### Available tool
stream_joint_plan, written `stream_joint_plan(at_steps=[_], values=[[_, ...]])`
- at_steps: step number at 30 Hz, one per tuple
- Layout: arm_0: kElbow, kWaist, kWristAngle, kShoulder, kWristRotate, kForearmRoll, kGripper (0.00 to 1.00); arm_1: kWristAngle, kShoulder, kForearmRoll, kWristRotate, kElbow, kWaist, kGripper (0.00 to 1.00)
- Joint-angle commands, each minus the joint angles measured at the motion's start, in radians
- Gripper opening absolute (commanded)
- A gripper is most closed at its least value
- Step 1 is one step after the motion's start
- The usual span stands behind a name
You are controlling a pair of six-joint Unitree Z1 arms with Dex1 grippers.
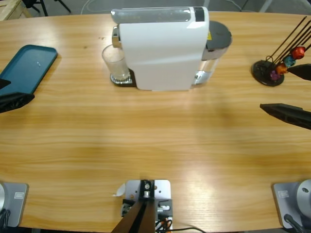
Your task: Pour coffee
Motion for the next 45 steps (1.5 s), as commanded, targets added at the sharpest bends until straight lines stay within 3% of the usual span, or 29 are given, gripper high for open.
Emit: stream_joint_plan(at_steps=[1,19,23,26,37,45], values=[[0.034,0.003,-0.009,0.028,0.009,-0.014,0.991,-0.013,-0.013,-0.002,-0.003,0.042,0.011,1.000],[0.037,0.003,-0.017,0.023,0.009,-0.033,1.000,-0.049,0.035,-0.038,0.033,0.064,0.011,1.000],[0.023,0.003,-0.050,0.060,0.009,-0.067,1.000,-0.072,0.071,-0.083,0.039,0.081,0.011,1.000],[0.035,0.003,-0.069,0.067,0.053,-0.197,1.000,-0.110,0.095,-0.110,0.040,0.084,0.011,1.000],[0.049,0.003,-0.216,0.537,0.198,-0.583,0.996,-0.135,0.152,-0.115,0.040,0.084,0.011,1.000],[0.047,0.003,-0.231,0.741,0.257,-0.795,1.000,-0.135,0.165,-0.115,0.040,0.082,0.011,1.000]])
